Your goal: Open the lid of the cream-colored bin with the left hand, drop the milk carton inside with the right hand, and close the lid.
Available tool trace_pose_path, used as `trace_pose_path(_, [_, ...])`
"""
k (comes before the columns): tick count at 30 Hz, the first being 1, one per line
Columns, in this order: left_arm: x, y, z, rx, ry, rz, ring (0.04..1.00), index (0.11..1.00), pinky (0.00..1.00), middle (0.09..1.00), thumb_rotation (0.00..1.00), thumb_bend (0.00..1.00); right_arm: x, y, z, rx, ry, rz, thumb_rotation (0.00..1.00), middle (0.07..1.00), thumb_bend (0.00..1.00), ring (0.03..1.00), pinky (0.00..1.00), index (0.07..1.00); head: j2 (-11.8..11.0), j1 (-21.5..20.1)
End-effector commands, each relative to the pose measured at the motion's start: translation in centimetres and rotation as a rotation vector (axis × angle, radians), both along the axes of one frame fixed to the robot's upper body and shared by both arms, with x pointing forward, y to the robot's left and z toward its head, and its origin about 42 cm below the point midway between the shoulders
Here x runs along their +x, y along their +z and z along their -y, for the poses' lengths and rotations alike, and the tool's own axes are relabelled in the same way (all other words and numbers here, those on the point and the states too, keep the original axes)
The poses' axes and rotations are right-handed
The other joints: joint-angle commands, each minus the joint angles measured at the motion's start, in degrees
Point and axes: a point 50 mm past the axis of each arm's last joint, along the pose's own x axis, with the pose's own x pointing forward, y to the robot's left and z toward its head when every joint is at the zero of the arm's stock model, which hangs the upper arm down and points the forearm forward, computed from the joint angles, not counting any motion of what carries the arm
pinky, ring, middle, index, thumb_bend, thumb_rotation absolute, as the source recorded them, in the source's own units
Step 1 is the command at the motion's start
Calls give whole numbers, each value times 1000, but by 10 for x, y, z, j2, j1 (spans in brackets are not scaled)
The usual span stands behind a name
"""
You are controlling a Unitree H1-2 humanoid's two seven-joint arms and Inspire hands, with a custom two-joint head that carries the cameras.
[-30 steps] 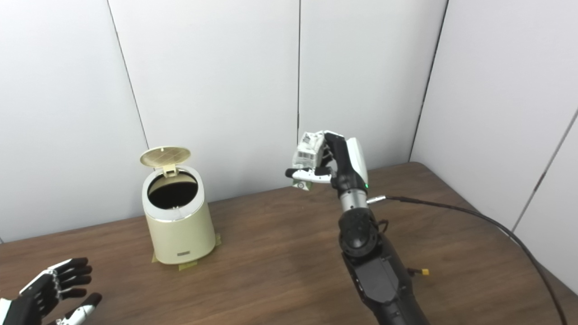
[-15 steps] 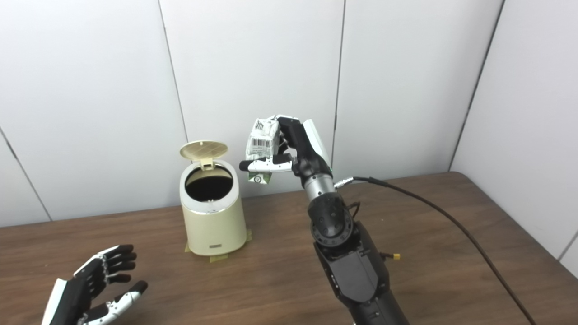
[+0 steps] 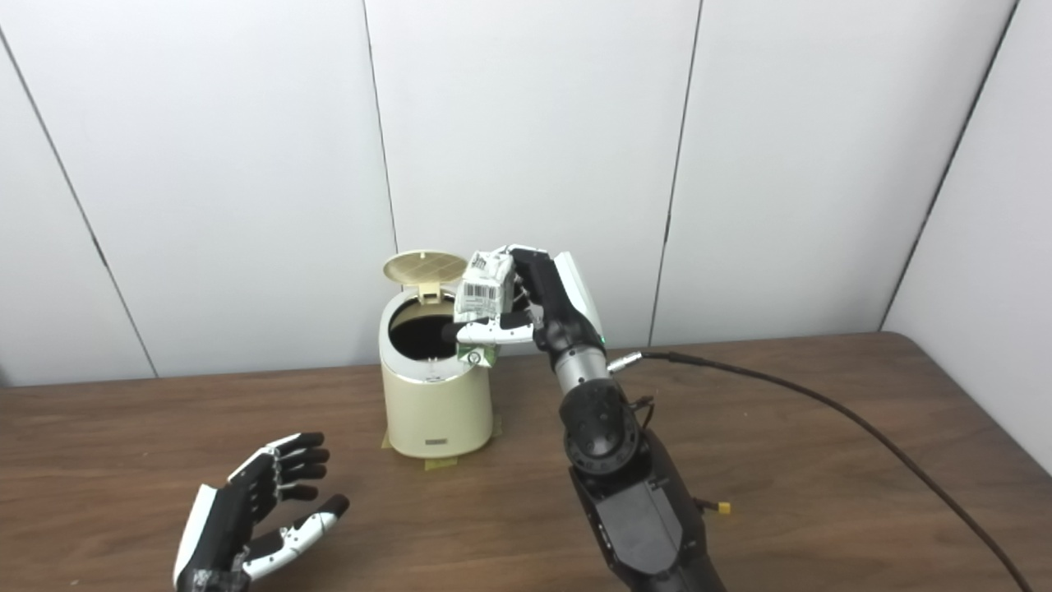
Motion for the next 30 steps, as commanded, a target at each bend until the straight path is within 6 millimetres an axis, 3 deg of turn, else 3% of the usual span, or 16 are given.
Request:
trace_pose_path(1, [10,18,6,-10,1,79,707,744,651,722,68,633,7,46,-16,16,34,155,0,447,526,350,296,516,0,6])
trace_pose_path(13, [10,17,14,-56,8,67,728,757,673,742,65,640,29,34,-26,8,47,126,0,441,525,344,296,519,-2,22])
trace_pose_path(30, [8,18,19,-57,15,71,723,754,666,741,48,632,52,36,-40,-24,65,151,0,451,526,353,305,512,1,33])
